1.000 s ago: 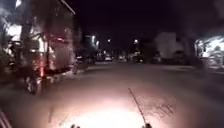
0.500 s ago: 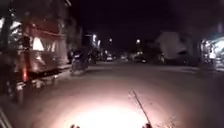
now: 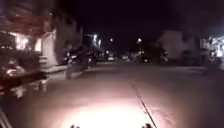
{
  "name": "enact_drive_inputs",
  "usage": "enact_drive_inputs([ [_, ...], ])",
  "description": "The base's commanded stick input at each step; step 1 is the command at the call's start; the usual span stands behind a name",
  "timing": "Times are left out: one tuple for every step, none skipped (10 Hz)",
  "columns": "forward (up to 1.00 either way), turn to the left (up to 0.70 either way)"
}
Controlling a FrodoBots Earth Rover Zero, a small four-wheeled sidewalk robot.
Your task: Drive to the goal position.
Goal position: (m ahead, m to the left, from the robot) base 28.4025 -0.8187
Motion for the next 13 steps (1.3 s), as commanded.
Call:
enact_drive_inputs([
  [0.85,0.00],
  [0.85,0.00],
  [0.85,0.00],
  [0.85,0.00],
  [0.85,0.00],
  [0.85,0.00],
  [0.85,0.00],
  [0.85,0.00],
  [0.85,0.00],
  [0.85,0.00],
  [0.85,0.00],
  [0.85,0.00],
  [0.85,0.00],
])
